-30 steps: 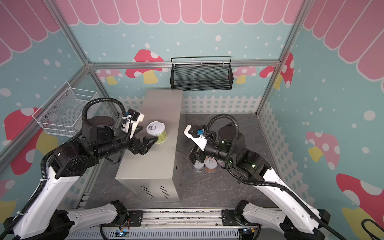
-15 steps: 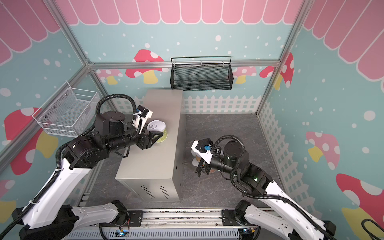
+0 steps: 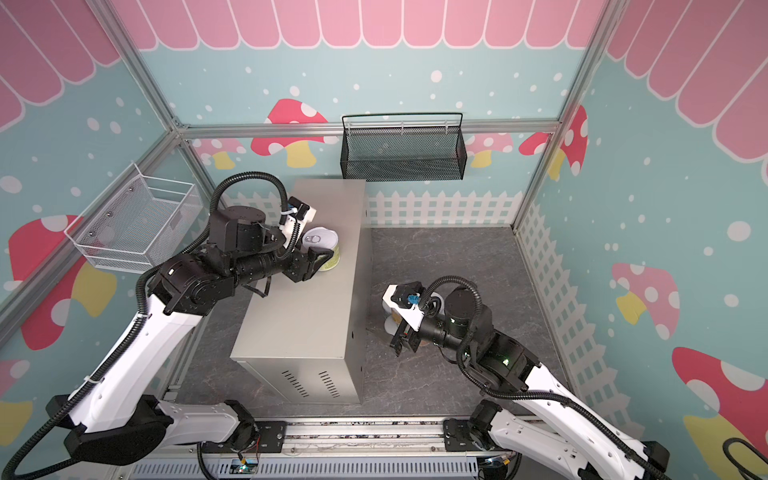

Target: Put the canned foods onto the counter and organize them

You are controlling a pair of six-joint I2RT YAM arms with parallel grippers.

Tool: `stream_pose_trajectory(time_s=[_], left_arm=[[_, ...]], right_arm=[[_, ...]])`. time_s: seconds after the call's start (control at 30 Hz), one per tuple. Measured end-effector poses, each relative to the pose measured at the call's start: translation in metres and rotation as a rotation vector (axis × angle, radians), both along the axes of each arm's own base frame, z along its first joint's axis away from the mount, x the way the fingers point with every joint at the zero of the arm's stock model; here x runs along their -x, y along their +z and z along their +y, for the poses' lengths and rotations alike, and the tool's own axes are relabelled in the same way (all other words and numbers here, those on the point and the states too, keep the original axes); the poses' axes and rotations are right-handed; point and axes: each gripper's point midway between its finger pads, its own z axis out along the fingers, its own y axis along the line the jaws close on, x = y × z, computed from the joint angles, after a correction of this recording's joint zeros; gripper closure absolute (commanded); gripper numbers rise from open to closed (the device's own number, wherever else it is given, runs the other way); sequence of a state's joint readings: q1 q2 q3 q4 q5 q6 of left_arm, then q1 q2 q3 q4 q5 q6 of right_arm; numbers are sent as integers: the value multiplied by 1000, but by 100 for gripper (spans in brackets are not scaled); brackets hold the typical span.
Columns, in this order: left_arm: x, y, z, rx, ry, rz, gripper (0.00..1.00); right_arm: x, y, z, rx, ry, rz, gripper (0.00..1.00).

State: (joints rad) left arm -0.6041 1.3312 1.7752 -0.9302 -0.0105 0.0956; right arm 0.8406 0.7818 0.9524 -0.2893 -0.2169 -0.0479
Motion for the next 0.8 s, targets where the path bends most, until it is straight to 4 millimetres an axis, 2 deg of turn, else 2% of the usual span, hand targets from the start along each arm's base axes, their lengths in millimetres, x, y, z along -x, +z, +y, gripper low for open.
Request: stream_pose_trajectory(time_s=[0.3, 0.57, 0.8], left_arm=[[-50, 7, 20, 26, 92, -43, 45], [-108, 20, 39, 46, 156, -87, 45], [-155, 16, 55, 47, 206, -88, 45]], right_arm=[[-3, 5, -8, -10, -45, -19, 1], [-4, 0, -10, -7, -57, -4, 1], [-5, -2, -11, -7, -67, 10, 1]])
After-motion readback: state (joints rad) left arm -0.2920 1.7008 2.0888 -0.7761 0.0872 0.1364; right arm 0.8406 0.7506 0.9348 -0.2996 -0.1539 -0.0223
